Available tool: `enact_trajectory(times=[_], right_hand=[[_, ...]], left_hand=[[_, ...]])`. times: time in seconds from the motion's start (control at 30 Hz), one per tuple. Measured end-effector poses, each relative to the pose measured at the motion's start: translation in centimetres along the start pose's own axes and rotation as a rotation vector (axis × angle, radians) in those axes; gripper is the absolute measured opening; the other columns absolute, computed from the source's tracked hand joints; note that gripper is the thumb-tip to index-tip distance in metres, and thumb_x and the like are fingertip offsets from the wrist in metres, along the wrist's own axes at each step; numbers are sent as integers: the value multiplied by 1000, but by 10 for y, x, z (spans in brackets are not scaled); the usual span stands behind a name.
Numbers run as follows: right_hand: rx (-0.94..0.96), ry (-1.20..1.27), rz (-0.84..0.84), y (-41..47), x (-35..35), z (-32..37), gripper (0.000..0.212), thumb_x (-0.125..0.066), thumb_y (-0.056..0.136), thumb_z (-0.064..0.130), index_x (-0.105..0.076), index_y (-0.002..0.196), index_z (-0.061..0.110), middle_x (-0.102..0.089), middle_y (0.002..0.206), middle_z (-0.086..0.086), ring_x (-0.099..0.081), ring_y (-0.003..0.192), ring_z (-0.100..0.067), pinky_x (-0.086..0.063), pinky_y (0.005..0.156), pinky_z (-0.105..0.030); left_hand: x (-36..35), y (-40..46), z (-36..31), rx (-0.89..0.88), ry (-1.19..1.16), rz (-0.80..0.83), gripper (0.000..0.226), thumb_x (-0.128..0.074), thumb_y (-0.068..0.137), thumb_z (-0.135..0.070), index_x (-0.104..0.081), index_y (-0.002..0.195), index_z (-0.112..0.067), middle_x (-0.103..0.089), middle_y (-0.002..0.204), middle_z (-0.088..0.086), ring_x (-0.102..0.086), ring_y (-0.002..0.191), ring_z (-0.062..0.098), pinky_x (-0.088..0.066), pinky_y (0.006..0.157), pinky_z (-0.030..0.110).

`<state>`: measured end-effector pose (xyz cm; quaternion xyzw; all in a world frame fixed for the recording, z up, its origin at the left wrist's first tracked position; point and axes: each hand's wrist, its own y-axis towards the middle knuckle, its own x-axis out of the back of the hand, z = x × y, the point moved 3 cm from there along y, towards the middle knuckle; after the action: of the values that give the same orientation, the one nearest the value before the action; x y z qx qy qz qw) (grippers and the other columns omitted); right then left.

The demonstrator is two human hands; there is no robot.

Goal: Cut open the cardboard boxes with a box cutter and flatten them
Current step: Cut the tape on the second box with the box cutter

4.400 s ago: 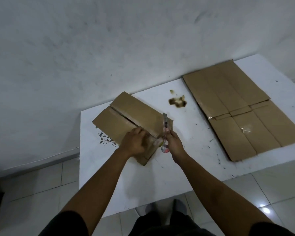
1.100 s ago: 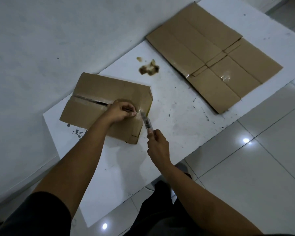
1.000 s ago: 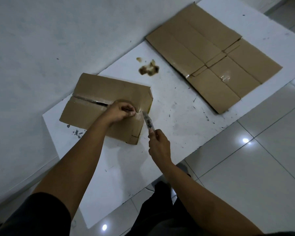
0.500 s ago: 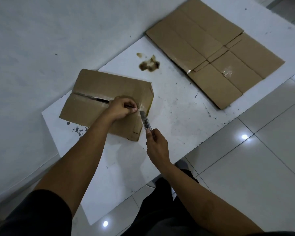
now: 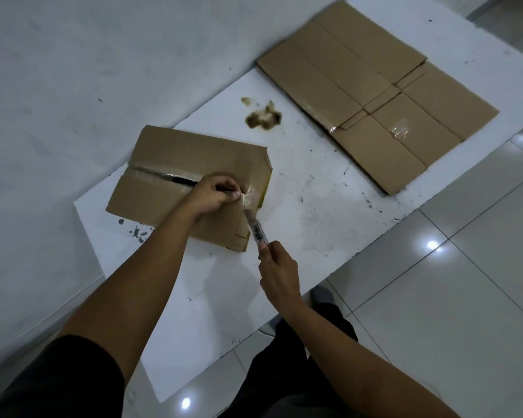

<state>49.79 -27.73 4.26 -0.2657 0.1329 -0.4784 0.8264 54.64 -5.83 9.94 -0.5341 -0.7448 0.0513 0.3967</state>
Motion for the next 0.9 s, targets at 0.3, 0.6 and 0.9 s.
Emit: enact_trajectory(times=[0.3, 0.6, 0.9], right_hand=[[-106, 170, -87, 43, 8, 37, 38, -45, 103, 40, -55, 93, 5, -49, 67, -4, -44, 55, -14, -40, 45, -25], [-57, 120, -42, 53, 8, 39, 36, -48, 103, 41, -56, 99, 6, -50, 69, -6, -41, 51, -11, -36, 42, -22], [-91, 254, 14, 49, 6, 36, 32, -51, 103, 36, -51, 84, 10, -43, 67, -5, -35, 49, -11, -31, 43, -23]], left_hand=[[5, 1, -14, -72, 315, -49, 19, -81, 77, -40, -71, 84, -26, -66, 108, -5, -62, 98, 9, -48, 84, 29], [-8, -17, -55, -22, 1044, -360, 57, -73, 77, -60, -57, 120, -26, -56, 127, 6, -51, 118, 31, -37, 94, 44], [13, 62, -27, -70, 920, 2, 86, -40, 80, -84, -8, 153, -51, -1, 166, 8, -6, 148, 46, -16, 118, 60]])
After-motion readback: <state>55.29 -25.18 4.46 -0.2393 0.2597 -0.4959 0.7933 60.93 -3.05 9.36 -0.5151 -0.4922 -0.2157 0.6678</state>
